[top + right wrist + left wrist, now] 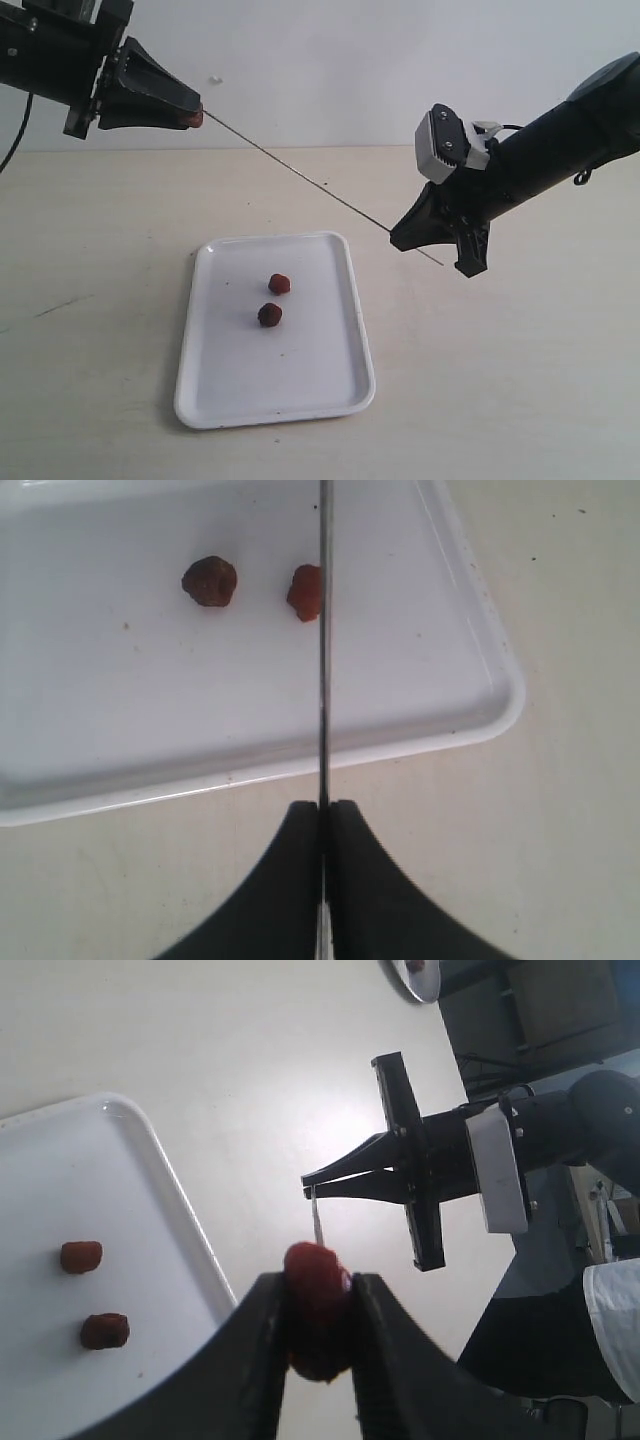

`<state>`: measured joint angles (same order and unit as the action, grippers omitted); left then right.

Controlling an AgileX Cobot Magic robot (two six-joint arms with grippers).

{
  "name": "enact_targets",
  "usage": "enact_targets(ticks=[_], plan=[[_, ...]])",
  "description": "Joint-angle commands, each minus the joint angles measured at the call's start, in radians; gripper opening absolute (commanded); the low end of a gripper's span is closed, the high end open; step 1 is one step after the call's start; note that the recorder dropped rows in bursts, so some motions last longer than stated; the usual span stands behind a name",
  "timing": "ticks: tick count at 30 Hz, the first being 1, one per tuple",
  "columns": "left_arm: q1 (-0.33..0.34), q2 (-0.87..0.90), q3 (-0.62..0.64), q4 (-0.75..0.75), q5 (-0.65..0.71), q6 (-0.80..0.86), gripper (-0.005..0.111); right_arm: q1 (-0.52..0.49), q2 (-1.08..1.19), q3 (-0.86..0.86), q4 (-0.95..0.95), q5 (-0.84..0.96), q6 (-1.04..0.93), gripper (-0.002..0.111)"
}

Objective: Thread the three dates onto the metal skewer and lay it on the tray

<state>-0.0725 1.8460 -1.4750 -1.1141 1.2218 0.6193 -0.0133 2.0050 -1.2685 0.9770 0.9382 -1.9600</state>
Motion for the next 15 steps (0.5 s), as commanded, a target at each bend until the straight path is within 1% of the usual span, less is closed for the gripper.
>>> enact_targets(ticks=[1, 11, 15], plan=[[-0.007, 0.005, -0.001, -0.024, -0.001, 0.011, 0.023, 0.002, -0.003, -0.008, 0.004, 0.005, -0.008, 0.000], [-0.006, 0.005, -0.002, -0.014, -0.001, 0.031, 0.023, 0.002, -0.003, -0.008, -0.007, 0.005, -0.008, 0.000], [0.012, 0.005, -0.002, -0.009, -0.001, 0.031, 0.023, 0.002, -0.003, -0.008, -0.012, -0.002, -0.008, 0.000]])
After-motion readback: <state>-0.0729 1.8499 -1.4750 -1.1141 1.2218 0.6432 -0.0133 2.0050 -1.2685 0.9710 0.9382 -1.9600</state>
